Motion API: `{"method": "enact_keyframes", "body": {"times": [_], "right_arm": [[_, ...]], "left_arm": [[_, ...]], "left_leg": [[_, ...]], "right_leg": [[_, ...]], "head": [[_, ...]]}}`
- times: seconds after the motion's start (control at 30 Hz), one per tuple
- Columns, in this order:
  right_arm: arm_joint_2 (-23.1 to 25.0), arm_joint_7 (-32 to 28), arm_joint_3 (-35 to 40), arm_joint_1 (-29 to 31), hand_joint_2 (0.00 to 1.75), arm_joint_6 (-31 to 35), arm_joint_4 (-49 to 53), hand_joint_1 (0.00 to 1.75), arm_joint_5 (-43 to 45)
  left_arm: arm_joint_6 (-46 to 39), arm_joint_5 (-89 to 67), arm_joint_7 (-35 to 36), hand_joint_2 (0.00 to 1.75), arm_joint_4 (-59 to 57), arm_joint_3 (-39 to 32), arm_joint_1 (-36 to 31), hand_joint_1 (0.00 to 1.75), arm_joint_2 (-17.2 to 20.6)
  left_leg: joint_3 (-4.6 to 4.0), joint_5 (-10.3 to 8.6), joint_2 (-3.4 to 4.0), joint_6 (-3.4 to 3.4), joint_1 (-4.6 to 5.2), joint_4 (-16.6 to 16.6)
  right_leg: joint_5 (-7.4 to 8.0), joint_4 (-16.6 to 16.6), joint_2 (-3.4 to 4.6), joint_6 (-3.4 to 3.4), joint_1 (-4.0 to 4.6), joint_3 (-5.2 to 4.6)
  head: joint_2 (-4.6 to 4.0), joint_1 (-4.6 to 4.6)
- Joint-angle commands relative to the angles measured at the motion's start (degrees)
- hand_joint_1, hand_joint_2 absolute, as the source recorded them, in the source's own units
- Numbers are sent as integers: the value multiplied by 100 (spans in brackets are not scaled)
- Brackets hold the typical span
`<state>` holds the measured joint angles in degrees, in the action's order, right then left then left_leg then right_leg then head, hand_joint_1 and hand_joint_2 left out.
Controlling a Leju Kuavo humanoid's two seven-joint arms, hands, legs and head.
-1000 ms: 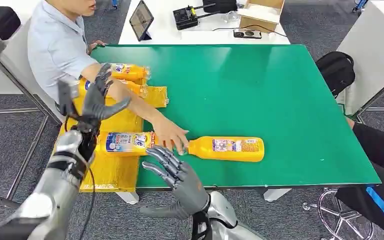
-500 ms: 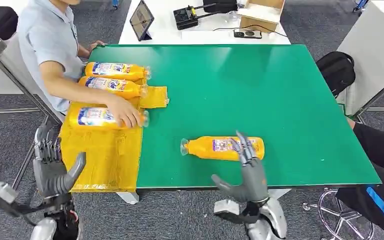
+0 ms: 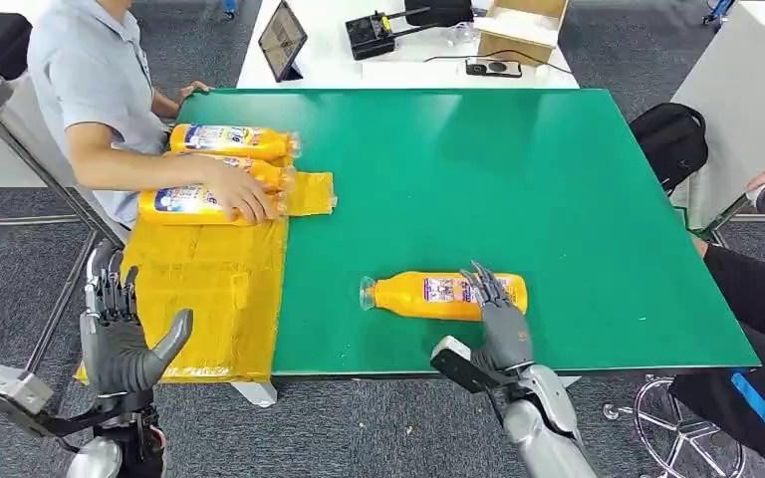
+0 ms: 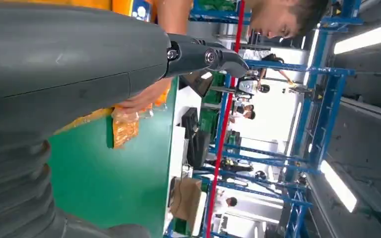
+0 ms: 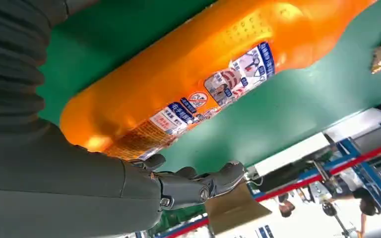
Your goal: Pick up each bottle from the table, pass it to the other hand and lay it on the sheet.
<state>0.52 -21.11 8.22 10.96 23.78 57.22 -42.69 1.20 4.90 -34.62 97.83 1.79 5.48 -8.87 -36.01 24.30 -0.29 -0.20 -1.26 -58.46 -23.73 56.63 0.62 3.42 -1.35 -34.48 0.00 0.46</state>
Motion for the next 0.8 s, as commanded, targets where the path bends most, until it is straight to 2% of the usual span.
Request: {"method": "enact_keyframes", "body": {"times": [0.03,0.07,0.2,0.3,0.4,0.53,0.8], "right_arm": [[4,62,-101,531,175,-91,-1020,0,4],[-35,89,2,672,175,-59,-1193,0,-139],[-15,138,89,977,175,214,-1400,0,-377],[-45,485,283,1037,175,418,-1367,0,-803],[-59,996,374,1044,175,263,-1387,0,-1128],[-116,1730,501,967,175,196,-1222,0,-1767],[-124,2056,488,716,175,-575,-862,0,-1838]], "left_arm": [[23,4,50,175,-389,123,-229,0,41],[53,10,73,175,-445,157,-285,0,48],[67,11,76,175,-603,239,-436,0,42],[55,12,161,175,-610,260,-452,0,54],[22,-61,243,175,-543,231,-390,0,64],[82,-114,341,175,-320,101,-209,0,17],[410,35,643,175,-226,-48,-27,0,10]], "left_leg": [[23,5,-4,6,0,8],[41,11,-1,9,0,11],[18,2,5,7,2,5],[33,5,8,11,3,7],[15,1,3,5,1,6],[33,10,8,7,1,8],[21,6,2,5,0,5]], "right_leg": [[-7,-8,-10,-12,3,24],[-11,-11,-10,-19,5,42],[-1,-4,-1,-10,1,16],[-3,-7,-1,-18,2,31],[-1,-5,-2,-11,1,15],[-9,-7,0,-17,3,32],[-6,-4,-4,-11,3,21]], "head": [[0,0],[0,0],[0,-2],[0,0],[0,0],[0,0],[0,-2]]}}
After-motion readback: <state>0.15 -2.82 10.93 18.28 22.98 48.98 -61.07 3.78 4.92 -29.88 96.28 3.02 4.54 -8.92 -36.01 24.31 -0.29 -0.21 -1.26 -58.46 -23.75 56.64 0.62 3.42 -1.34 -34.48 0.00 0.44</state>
